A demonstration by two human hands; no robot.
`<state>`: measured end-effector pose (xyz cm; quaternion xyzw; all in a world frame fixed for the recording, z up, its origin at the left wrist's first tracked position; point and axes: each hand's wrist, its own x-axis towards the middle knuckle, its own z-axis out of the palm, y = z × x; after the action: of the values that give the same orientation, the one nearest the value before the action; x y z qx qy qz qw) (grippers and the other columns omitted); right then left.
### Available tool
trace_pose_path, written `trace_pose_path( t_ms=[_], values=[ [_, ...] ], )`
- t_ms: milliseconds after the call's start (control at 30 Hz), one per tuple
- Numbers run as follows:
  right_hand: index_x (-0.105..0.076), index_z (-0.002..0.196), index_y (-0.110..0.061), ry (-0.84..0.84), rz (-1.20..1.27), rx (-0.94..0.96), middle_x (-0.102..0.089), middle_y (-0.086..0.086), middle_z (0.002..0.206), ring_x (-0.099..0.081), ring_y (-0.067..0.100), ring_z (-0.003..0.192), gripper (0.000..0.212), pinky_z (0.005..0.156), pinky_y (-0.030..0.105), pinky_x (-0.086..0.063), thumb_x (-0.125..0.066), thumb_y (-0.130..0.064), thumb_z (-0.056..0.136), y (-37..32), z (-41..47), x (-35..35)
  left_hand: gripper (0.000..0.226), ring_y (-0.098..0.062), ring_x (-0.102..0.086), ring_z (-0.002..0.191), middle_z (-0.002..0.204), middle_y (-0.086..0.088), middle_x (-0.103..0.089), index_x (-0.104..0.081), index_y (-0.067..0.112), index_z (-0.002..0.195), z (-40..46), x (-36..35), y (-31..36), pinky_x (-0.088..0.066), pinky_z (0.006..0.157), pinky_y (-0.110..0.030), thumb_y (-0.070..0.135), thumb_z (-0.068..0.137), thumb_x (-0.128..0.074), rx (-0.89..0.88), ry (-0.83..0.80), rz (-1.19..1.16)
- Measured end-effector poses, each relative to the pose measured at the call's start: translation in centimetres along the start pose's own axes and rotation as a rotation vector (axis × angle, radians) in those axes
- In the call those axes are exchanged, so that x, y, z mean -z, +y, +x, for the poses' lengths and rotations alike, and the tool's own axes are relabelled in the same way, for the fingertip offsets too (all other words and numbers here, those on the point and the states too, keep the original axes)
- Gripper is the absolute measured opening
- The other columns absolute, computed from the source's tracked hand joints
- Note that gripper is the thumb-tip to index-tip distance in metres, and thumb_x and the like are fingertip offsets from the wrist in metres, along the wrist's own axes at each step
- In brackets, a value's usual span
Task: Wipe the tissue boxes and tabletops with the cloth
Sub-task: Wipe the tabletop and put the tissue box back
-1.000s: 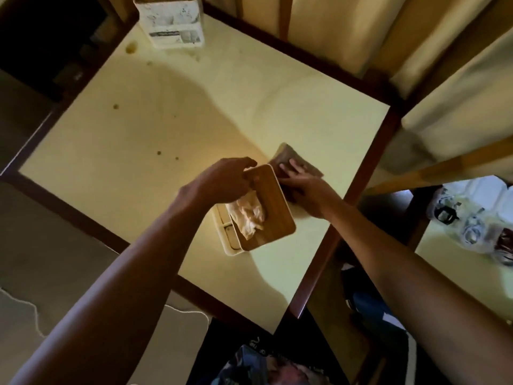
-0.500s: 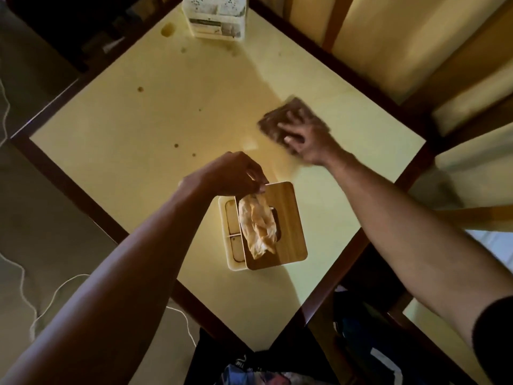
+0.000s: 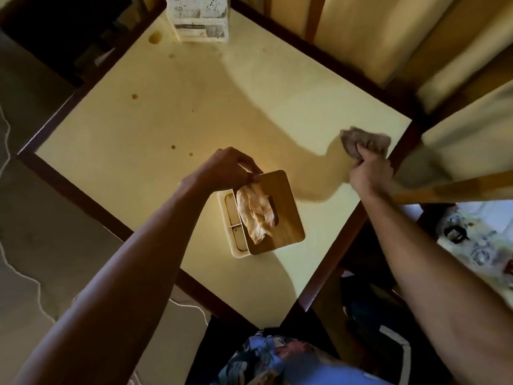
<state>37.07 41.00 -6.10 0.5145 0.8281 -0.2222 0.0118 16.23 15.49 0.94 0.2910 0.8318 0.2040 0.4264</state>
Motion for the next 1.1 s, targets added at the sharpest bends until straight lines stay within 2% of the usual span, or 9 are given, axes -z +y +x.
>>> trace_pose_path(
  t_ms=[100, 200, 267, 467, 567, 667, 800, 933, 1100],
  values=[
    [-0.071, 0.135, -0.021, -0.016, 0.079, 0.015, -0.072, 0.018, 0.128, -0.065, 0.043, 0.115, 0.039, 0.096, 0.040, -0.052, -0.057, -0.012, 0.100, -0.3, -7.0, -0.3, 0.019, -0.003, -0.067, 0.093, 0.102, 0.015, -0.073, -0.078, 0.030, 0.113, -1.2, -0.9, -0.7, -0.051, 0.079, -0.021, 0.024, 0.096, -0.071, -0.098, 0.104, -0.052],
    [-0.075, 0.127, -0.021, -0.051, 0.345, -0.072, -0.074, 0.004, 0.129, -0.068, 0.026, 0.119, 0.035, 0.104, 0.029, -0.049, -0.057, -0.009, 0.100, -1.0, -11.9, -0.6, 0.020, -0.004, -0.068, 0.100, 0.113, 0.010, -0.074, -0.076, 0.020, 0.117, -2.8, -1.8, -3.1, -0.050, 0.085, -0.014, 0.017, 0.100, -0.065, -0.189, 0.277, -0.179],
    [-0.075, 0.124, -0.026, -0.048, 0.529, -0.180, -0.074, -0.003, 0.128, -0.067, 0.019, 0.120, 0.036, 0.112, 0.035, -0.049, -0.056, -0.008, 0.099, -1.6, -14.4, -0.6, 0.018, -0.002, -0.066, 0.099, 0.113, 0.010, -0.074, -0.075, 0.017, 0.114, -4.1, -2.3, -5.1, -0.049, 0.084, -0.012, 0.012, 0.101, -0.063, -0.192, 0.349, -0.200],
    [-0.074, 0.126, -0.027, -0.027, 0.775, -0.246, -0.070, -0.012, 0.125, -0.064, 0.010, 0.119, 0.040, 0.108, 0.032, -0.051, -0.055, -0.004, 0.099, -3.0, -20.4, -1.1, 0.024, -0.013, -0.068, 0.102, 0.112, 0.007, -0.074, -0.073, 0.018, 0.122, -6.2, -3.0, -8.3, -0.044, 0.083, -0.022, 0.020, 0.098, -0.068, -0.088, 0.223, -0.067],
    [-0.074, 0.125, -0.028, 0.001, 0.793, -0.275, -0.070, -0.010, 0.121, -0.067, 0.007, 0.106, 0.040, 0.082, 0.015, -0.053, -0.054, -0.004, 0.100, -3.3, -21.5, -1.1, 0.028, -0.016, -0.069, 0.107, 0.115, 0.004, -0.076, -0.073, 0.021, 0.121, -5.6, -2.7, -8.0, -0.042, 0.084, -0.022, 0.024, 0.093, -0.073, -0.119, 0.193, 0.024],
    [-0.074, 0.126, -0.027, 0.014, 0.789, -0.266, -0.069, -0.010, 0.117, -0.063, -0.001, 0.095, 0.038, 0.073, 0.010, -0.045, -0.055, -0.005, 0.101, -3.5, -22.1, -0.8, 0.064, -0.018, -0.056, 0.130, 0.140, 0.003, -0.063, -0.058, 0.026, 0.144, -5.1, -1.9, -7.1, -0.039, 0.098, -0.023, 0.028, 0.084, -0.079, -0.200, 0.092, 0.126],
    [-0.074, 0.125, -0.026, 0.036, 0.806, -0.266, -0.068, -0.010, 0.117, -0.063, 0.011, 0.108, 0.035, 0.086, 0.018, -0.047, -0.056, -0.006, 0.102, -3.6, -22.3, -0.4, 0.129, -0.028, -0.017, 0.151, 0.167, -0.003, -0.020, -0.005, 0.019, 0.166, -6.1, -2.8, -6.1, -0.025, 0.120, -0.043, 0.030, 0.071, -0.093, -0.193, -0.084, 0.243],
    [-0.075, 0.123, -0.026, 0.040, 0.826, -0.271, -0.069, -0.009, 0.117, -0.064, 0.012, 0.110, 0.034, 0.091, 0.021, -0.050, -0.056, -0.006, 0.103, -4.0, -22.3, -0.4, 0.151, -0.031, -0.027, 0.148, 0.162, -0.009, -0.031, 0.016, 0.029, 0.162, -6.5, -4.7, -6.7, -0.031, 0.118, -0.045, 0.033, 0.063, -0.098, -0.256, -0.001, 0.221],
    [-0.074, 0.123, -0.026, 0.030, 0.804, -0.271, -0.070, -0.009, 0.119, -0.063, 0.012, 0.111, 0.033, 0.095, 0.025, -0.051, -0.055, -0.009, 0.103, -4.3, -21.9, -0.2, 0.150, -0.032, -0.049, 0.135, 0.146, -0.008, -0.055, 0.014, 0.042, 0.160, -6.2, -4.4, -5.4, -0.047, 0.108, -0.047, 0.032, 0.061, -0.097, -0.341, 0.091, 0.173]
  ],
)
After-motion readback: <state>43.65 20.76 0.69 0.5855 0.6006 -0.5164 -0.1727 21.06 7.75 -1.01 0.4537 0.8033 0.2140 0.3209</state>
